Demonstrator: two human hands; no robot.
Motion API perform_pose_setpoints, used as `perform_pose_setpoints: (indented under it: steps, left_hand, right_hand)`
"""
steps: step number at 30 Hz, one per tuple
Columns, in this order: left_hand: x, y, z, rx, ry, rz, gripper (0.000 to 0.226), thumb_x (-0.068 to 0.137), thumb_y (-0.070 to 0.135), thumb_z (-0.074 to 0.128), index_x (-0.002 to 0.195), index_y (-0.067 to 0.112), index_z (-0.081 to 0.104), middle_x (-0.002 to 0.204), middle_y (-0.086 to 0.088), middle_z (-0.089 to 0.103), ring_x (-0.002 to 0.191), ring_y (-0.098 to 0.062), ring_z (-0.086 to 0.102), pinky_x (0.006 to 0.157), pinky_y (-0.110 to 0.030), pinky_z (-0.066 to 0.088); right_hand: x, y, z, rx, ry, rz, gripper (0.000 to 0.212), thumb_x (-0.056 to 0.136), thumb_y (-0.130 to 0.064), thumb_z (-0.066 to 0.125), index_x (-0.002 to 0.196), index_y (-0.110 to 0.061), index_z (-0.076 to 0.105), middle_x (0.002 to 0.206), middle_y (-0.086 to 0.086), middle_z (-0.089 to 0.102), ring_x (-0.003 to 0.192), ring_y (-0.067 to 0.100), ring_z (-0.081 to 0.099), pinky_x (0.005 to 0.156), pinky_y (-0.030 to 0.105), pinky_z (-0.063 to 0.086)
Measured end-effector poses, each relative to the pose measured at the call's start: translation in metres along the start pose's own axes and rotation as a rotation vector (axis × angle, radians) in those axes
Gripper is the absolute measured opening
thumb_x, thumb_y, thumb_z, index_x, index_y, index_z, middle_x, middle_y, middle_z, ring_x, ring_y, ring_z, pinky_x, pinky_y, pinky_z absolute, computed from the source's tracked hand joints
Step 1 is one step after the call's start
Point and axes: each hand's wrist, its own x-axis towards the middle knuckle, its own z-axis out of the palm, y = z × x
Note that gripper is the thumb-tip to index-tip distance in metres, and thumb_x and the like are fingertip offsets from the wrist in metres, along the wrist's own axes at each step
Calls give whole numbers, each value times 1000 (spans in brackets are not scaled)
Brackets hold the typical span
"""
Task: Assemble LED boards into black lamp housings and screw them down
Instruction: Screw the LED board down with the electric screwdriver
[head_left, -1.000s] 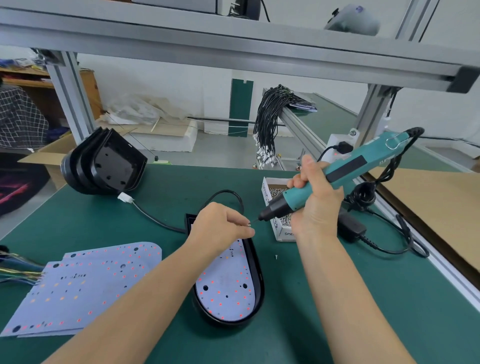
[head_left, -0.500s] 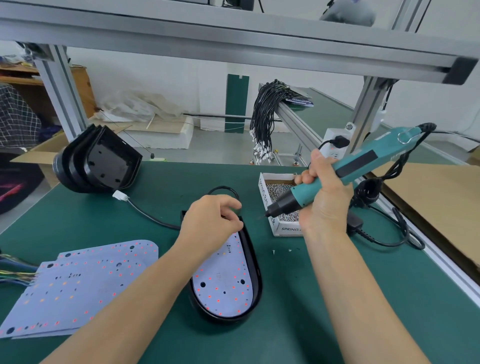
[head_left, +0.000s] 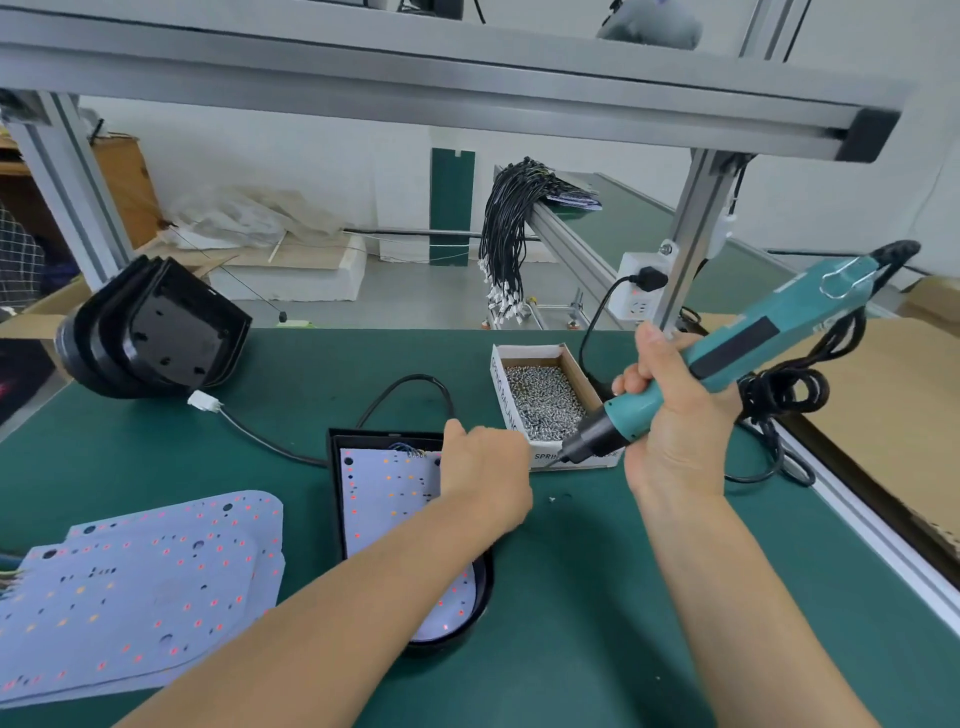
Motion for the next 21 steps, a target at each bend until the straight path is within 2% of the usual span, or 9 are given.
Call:
perform_pose_setpoints:
  steps: [1, 3, 5, 6, 8, 10, 12, 17, 21]
  left_hand:
    - [1, 0, 1, 3, 9, 12, 4, 85, 22, 65, 86, 25, 63, 90, 2, 68, 81, -19, 53, 83, -33, 25]
    - [-2, -1, 3, -9, 24, 66, 4, 90, 21, 61, 92, 24, 62, 98, 0, 67, 92, -20, 57, 85, -32, 28]
    - [-10, -7, 0, -115, 40, 97, 10, 95, 19, 54, 98, 19, 63, 104, -2, 65, 98, -23, 59, 84, -32, 36]
    - [-15, -11, -5, -248, 66, 93, 11, 95, 17, 52, 95, 17, 63, 101, -3, 65, 95, -25, 60, 82, -33, 41]
    - [-23, -26, -21, -644, 94, 26, 13, 92, 11, 54, 81, 14, 61, 82, -4, 70, 74, -22, 65, 68, -28, 50]
    - [-34, -42, -36, -1061, 53, -75, 17, 88, 2, 60, 74, 10, 64, 67, -6, 70, 56, -15, 64, 55, -20, 50]
    - [-48, -58, -45, -1364, -2, -153, 13, 83, -4, 66, 75, 6, 70, 67, -11, 72, 55, -14, 65, 52, -19, 52]
    - [-71, -76, -51, -1694, -55, -293, 16, 72, -9, 70, 69, 5, 77, 80, -18, 74, 63, -18, 71, 55, -20, 55]
    - [-78, -78, -51, -1878, -111, -329, 13, 61, -1, 69, 67, 5, 78, 78, -17, 74, 61, -18, 71, 52, -20, 56]
  right_hand:
    - [0, -1, -1, -5, 2, -1, 36, 84, 1, 68, 65, -17, 44, 52, -3, 42, 43, 12, 41, 50, 23, 42]
    - [0, -3, -3, -10, 7, -4, 35, 84, 0, 68, 66, -17, 43, 51, -4, 41, 43, 12, 40, 49, 24, 43]
    - [-1, -7, -4, 7, 1, 0, 34, 81, -4, 69, 66, -17, 43, 51, -5, 41, 43, 11, 40, 49, 24, 43]
    - [-2, -8, -4, 23, -3, 6, 32, 79, -6, 69, 66, -17, 42, 51, -5, 41, 43, 11, 41, 50, 24, 43]
    - [-2, -11, -4, 53, -2, 20, 32, 79, -7, 69, 66, -17, 42, 52, -5, 41, 44, 10, 41, 50, 23, 43]
    - [-5, -14, -1, 81, -23, 42, 32, 82, -8, 68, 66, -18, 41, 52, -6, 41, 44, 9, 41, 51, 23, 43]
    - [-10, -14, 6, 128, -63, 67, 31, 81, -9, 67, 65, -18, 42, 52, -7, 42, 44, 8, 41, 52, 22, 44]
    - [-28, -11, 34, 192, -148, 100, 31, 79, -12, 67, 57, -22, 46, 53, -6, 41, 45, 8, 41, 52, 22, 44]
    - [-38, -9, 50, 228, -172, 102, 33, 87, -8, 62, 63, -20, 43, 52, -7, 41, 44, 7, 41, 52, 21, 44]
